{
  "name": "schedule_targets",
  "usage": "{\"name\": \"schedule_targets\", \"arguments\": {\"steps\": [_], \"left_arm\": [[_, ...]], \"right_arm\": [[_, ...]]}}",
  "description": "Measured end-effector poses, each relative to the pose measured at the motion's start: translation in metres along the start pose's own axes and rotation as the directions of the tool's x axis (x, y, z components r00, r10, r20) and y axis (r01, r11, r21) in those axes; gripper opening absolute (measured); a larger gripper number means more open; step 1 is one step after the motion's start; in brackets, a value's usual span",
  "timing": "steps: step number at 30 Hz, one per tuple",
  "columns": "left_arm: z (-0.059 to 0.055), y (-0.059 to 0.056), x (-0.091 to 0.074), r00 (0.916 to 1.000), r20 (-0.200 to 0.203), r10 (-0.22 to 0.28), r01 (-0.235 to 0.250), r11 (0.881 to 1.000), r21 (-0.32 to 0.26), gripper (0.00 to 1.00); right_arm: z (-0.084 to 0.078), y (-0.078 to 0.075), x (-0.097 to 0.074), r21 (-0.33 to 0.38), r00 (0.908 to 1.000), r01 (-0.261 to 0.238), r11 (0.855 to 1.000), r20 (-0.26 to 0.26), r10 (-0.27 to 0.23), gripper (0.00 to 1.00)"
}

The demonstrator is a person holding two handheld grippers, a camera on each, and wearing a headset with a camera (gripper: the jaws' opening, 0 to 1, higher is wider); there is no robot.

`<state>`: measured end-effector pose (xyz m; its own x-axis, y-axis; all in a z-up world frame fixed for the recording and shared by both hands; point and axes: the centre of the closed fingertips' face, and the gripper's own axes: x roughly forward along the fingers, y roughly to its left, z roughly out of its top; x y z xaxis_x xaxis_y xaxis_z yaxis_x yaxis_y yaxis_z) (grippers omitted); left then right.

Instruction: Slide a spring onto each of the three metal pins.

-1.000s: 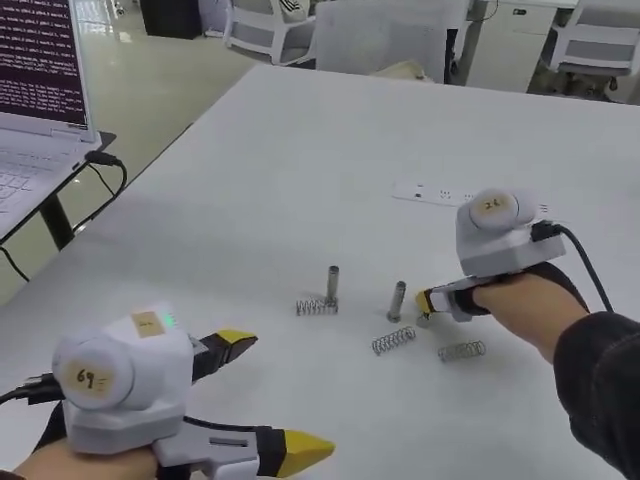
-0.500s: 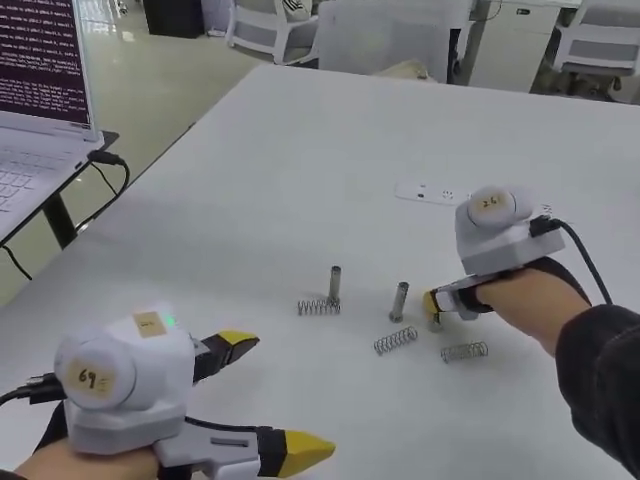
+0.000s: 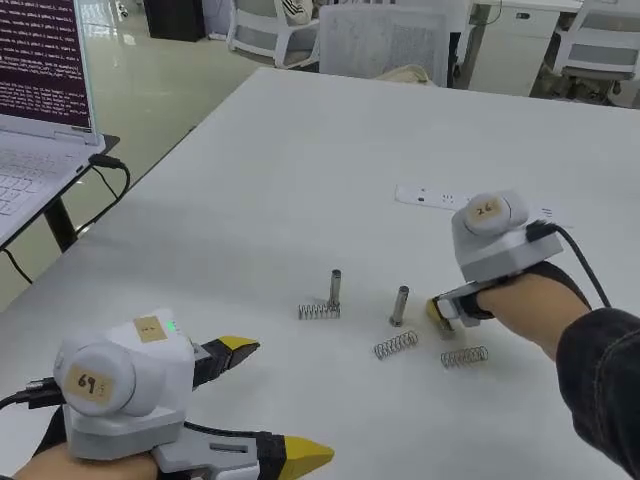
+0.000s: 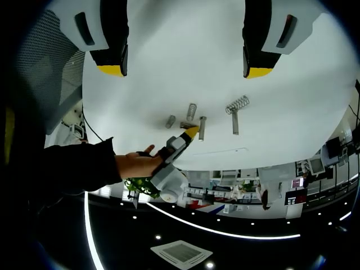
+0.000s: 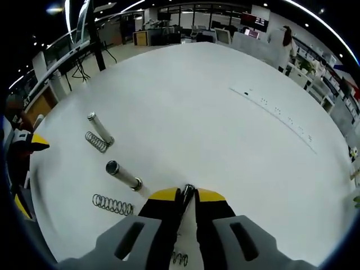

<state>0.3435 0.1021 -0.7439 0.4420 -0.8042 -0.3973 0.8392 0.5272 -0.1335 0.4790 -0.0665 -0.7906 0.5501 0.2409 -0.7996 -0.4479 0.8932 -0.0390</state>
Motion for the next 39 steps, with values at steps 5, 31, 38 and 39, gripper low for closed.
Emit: {"name": "schedule_targets", "arguments": {"steps": [5, 31, 38, 39], "left_arm": [[0.000, 0.000, 0.000, 1.0000, 0.001, 0.000, 0.000, 1.000, 0.000, 0.81], [0.004, -0.001, -0.001, 0.9999, 0.013, 0.000, 0.000, 1.000, 0.007, 0.80], [0.008, -0.003, -0.001, 0.9998, 0.021, -0.004, 0.003, 1.000, 0.017, 0.80], [0.009, -0.003, -0.001, 0.9998, 0.022, -0.004, 0.004, 1.000, 0.020, 0.80]], "right_arm": [[-0.001, 0.000, 0.000, -0.022, 1.0000, 0.001, 1.000, -0.009, -0.001, 0.08], [0.008, -0.004, -0.012, -0.038, 0.9995, 0.000, 0.999, 0.033, 0.001, 0.06], [0.007, -0.006, -0.023, -0.031, 0.9987, 0.010, 0.999, 0.050, -0.008, 0.06], [0.006, -0.007, -0.025, -0.030, 0.9985, 0.013, 0.999, 0.053, -0.012, 0.06]]}}
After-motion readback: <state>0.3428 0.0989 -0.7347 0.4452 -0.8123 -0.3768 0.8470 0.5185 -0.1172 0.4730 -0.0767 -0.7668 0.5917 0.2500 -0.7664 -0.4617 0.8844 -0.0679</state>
